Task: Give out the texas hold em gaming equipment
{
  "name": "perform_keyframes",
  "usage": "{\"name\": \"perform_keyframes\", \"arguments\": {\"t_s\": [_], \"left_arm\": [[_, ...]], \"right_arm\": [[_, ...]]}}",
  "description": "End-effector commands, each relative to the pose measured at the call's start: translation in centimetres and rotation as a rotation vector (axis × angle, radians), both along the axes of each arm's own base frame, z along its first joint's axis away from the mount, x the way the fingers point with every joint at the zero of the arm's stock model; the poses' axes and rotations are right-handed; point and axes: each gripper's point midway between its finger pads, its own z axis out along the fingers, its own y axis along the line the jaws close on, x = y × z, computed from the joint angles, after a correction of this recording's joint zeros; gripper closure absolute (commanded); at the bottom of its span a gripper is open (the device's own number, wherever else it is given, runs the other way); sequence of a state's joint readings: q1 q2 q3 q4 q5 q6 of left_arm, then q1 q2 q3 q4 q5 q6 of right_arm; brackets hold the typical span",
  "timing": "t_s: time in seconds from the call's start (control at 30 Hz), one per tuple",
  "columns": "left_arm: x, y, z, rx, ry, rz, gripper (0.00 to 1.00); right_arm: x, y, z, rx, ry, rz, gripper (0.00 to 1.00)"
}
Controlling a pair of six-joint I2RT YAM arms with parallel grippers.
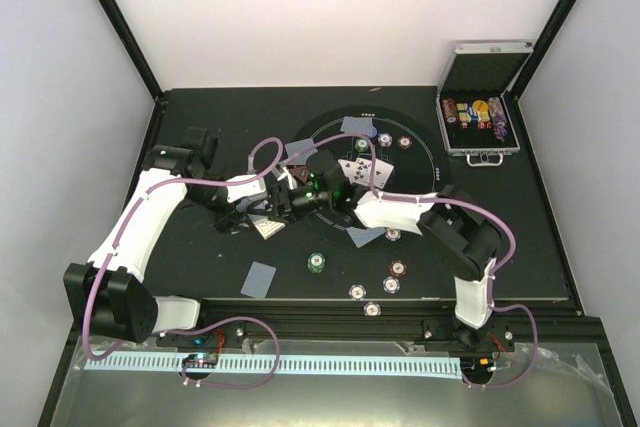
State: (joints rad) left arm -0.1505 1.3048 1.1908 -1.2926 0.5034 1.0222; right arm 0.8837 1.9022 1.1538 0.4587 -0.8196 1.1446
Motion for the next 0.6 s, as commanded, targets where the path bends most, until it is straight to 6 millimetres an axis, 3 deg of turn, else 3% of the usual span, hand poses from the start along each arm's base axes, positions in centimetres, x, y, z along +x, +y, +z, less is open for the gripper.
{"name": "perform_keyframes", "arguments": {"t_s": [0.0,0.23,0.43,0.57], "left_arm": [[-0.2,-0.6,1.6,-0.050,-0.028,-0.035,0.98],[-0.4,-0.7,1.5,-0.057,-0.029,-0.052,0.98],[-0.7,-0.9,1.8,-0.072,-0.035,-0.069,0.98],[-0.8,-1.0,2.0,-0.074,-0.030,-0.068,0.98]], "right_arm": [[-0.6,1.4,0.5,0.035,-0.006,0.067,0.47],[-0.7,1.1,-2.3,-0.080,-0.025,0.125,0.49],[0.4,-1.3,-4.8,-0.162,-0.006,0.101,0.53],[0.9,-2.5,-5.4,-0.206,-0.039,0.082,0.55]]}}
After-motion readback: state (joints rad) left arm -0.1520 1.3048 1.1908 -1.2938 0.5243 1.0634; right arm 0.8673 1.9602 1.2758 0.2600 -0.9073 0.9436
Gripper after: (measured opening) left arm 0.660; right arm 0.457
